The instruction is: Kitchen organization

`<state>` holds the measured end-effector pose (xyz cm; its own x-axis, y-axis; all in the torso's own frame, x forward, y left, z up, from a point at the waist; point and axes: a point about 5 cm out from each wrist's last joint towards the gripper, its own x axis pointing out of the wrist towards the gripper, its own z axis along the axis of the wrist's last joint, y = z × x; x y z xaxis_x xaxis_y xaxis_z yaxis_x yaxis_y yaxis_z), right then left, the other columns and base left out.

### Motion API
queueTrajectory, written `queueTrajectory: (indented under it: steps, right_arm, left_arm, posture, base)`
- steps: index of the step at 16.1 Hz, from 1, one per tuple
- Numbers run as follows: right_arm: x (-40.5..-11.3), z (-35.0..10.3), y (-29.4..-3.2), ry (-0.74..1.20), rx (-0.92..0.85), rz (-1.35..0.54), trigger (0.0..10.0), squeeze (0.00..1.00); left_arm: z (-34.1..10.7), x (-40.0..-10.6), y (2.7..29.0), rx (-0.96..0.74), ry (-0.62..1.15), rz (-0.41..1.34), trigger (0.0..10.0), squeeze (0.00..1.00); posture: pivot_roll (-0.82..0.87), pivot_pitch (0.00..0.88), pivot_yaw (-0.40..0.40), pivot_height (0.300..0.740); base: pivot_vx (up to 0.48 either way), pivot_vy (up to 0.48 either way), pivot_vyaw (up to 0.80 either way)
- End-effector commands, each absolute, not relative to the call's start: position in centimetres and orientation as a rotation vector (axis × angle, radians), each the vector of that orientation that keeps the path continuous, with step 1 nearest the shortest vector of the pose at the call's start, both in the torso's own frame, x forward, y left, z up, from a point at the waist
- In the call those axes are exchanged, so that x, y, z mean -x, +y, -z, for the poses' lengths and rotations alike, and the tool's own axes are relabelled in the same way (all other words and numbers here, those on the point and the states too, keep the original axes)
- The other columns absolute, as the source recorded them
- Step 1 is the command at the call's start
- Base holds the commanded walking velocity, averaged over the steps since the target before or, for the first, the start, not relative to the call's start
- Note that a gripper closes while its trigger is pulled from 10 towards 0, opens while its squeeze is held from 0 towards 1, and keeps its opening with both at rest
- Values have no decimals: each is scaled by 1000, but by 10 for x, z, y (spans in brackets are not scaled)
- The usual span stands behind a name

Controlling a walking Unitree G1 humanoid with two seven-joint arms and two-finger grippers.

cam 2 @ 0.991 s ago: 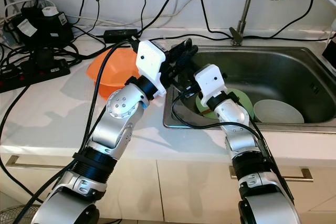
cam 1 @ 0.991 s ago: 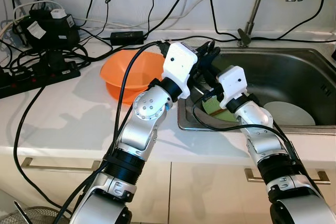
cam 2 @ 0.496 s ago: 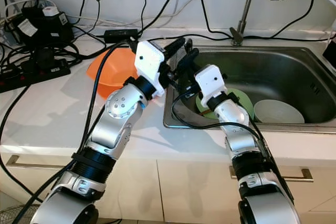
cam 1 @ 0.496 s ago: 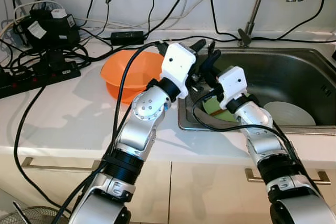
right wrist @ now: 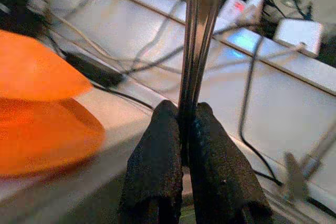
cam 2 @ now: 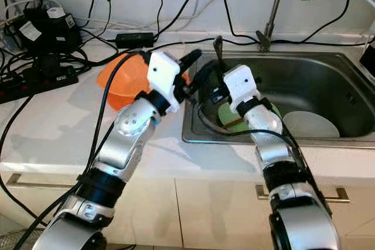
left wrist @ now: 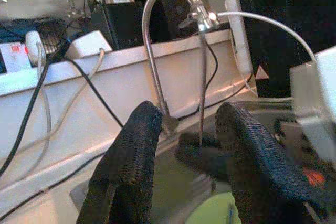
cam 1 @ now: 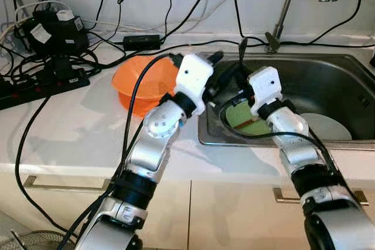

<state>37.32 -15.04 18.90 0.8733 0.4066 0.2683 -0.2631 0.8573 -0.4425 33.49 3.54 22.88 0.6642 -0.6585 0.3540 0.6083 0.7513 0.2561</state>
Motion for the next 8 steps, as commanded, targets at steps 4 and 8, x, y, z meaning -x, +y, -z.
queueTrajectory:
  steps: [4,8]
  right_arm:
    - [-384,-191,-174,-295,440,-178,10000,0]
    - [-386,-187,-188,-253,457,-84,10000,0]
  left_arm:
    - [-222,-329,48,-114,-412,729,10000,0]
    - [-210,-325,60,-135,-350,729,10000,0]
  posture:
    - [32,0,34,740]
    - [40,0,34,740]
  base:
    - [0,0,0]
    - [0,0,0]
